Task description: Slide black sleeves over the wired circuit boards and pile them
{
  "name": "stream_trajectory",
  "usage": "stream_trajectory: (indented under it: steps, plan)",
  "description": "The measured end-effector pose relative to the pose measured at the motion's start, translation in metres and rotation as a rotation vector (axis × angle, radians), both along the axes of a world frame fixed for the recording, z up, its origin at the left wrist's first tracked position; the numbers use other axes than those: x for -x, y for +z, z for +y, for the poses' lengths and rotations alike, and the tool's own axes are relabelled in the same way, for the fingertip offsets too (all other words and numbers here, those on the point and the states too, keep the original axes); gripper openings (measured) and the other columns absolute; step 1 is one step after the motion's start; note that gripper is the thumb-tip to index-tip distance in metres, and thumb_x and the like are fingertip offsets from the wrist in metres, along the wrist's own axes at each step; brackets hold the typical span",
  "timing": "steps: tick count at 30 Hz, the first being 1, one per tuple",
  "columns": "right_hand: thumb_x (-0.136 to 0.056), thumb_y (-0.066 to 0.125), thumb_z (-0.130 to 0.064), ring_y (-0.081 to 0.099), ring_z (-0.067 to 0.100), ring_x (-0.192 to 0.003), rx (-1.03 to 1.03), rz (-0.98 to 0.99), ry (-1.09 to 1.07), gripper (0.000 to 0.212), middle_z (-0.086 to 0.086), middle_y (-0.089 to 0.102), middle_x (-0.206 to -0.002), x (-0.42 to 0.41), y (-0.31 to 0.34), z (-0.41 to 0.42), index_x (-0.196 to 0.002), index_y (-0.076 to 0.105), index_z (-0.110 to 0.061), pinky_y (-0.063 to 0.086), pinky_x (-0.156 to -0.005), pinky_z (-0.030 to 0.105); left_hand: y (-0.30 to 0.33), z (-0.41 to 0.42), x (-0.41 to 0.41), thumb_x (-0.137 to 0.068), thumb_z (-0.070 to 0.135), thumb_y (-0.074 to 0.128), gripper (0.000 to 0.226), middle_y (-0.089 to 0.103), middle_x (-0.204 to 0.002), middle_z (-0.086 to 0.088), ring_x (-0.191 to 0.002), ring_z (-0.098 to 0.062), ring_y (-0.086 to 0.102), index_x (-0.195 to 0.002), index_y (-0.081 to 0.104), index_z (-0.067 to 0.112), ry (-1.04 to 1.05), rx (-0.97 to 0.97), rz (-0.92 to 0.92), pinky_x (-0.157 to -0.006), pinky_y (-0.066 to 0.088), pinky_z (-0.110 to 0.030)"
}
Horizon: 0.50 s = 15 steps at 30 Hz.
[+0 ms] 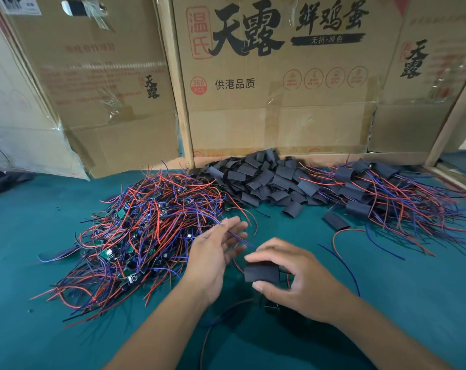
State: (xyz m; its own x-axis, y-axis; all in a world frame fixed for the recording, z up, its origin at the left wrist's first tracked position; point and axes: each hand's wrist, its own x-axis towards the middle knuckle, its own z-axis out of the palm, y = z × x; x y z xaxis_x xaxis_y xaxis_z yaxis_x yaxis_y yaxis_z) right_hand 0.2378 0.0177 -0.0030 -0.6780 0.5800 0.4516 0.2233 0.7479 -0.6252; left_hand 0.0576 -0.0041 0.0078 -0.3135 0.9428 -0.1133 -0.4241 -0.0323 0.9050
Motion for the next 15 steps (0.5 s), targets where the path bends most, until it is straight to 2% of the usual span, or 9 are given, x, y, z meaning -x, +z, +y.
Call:
stream_trajectory:
  steps: [4,9,13,15]
  plan:
    - [-0.088,0.069,-0.032,0.056,0.005,-0.105,-0.011,-0.09,0.032,0.033,-0.02,0.053,-0.113,-0.002,-0.001,-0.001,-0.121,0.064,-0.029,0.041,-0.09,0.016,0.003,0.004,0.015,-0.101,0.012,0.05,0.023,0.075,-0.094,-0.008,-0.063,-0.012,0.055,-0.102,0.072,0.005,0.141,0.01,0.068,-0.053,0.046,-0.021]
    - [-0.089,0.068,-0.033,0.054,0.002,-0.111,0.004,-0.159,0.019,0.036,-0.022,0.057,-0.114,-0.008,0.003,0.004,-0.124,0.061,-0.031,0.037,-0.097,0.016,0.0,0.002,0.009,-0.103,0.011,0.049,0.024,0.066,-0.071,-0.006,-0.048,-0.012,0.044,-0.099,0.072,0.007,0.116,-0.085,0.2,-0.044,0.037,-0.021]
    - [-0.085,0.069,-0.026,0.057,-0.001,-0.115,0.192,0.129,-0.162,0.037,-0.025,0.064,-0.115,0.001,0.01,0.004,-0.12,0.061,-0.036,0.038,-0.096,0.012,-0.001,0.0,-0.002,-0.104,0.01,0.048,0.027,0.06,-0.064,-0.005,-0.045,-0.016,0.044,-0.099,0.074,0.011,0.094,-0.174,0.421,-0.043,0.037,-0.023]
    - [-0.087,0.07,-0.02,0.058,-0.001,-0.115,0.222,0.239,-0.243,0.039,-0.023,0.066,-0.114,0.014,0.011,0.002,-0.122,0.06,-0.035,0.04,-0.096,0.012,-0.002,-0.001,-0.006,-0.104,0.013,0.048,0.027,0.055,-0.059,-0.001,-0.045,-0.014,0.044,-0.1,0.075,0.013,0.1,-0.203,0.492,-0.044,0.037,-0.022]
